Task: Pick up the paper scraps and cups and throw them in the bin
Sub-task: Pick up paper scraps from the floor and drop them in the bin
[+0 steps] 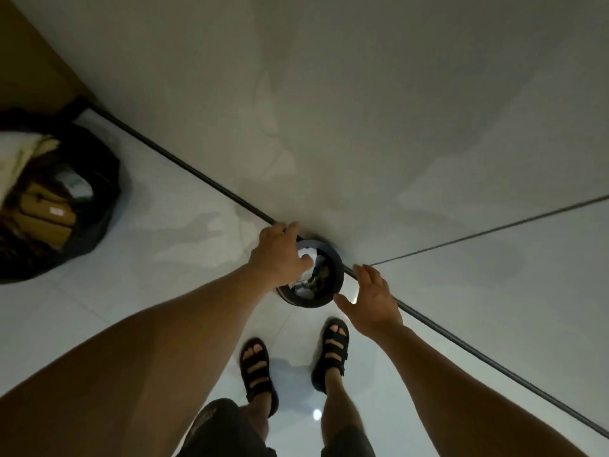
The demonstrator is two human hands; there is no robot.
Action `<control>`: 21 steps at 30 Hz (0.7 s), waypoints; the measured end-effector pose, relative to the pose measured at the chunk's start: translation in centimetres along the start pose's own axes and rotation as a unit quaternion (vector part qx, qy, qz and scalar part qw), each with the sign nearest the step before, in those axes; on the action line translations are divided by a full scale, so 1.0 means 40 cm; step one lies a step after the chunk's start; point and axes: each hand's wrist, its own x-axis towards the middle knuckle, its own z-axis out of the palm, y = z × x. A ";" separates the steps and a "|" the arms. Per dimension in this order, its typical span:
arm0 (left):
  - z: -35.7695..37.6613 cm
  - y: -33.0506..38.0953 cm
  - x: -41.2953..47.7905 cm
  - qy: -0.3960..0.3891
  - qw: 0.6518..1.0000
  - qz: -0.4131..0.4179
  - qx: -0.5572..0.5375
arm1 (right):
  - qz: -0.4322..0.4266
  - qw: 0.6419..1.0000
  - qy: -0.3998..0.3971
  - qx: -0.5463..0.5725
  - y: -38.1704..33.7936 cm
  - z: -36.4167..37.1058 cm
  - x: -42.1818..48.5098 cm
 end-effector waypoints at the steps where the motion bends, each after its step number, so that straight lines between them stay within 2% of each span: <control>1: -0.039 0.036 -0.025 -0.004 1.000 0.019 0.016 | 0.010 1.000 0.015 0.013 -0.007 -0.026 -0.046; 6: -0.140 0.225 -0.164 -0.054 0.985 0.111 0.118 | 0.049 0.995 0.067 0.051 0.003 -0.133 -0.271; 11: -0.101 0.446 -0.301 -0.101 0.952 0.185 0.221 | 0.107 0.981 0.144 0.072 0.140 -0.253 -0.476; 16: 0.030 0.716 -0.451 -0.129 0.909 0.261 0.299 | 0.202 0.955 0.203 0.081 0.379 -0.333 -0.722; 21: 0.262 0.980 -0.678 -0.155 0.860 0.344 0.343 | 0.310 0.915 0.237 0.102 0.643 -0.308 -1.043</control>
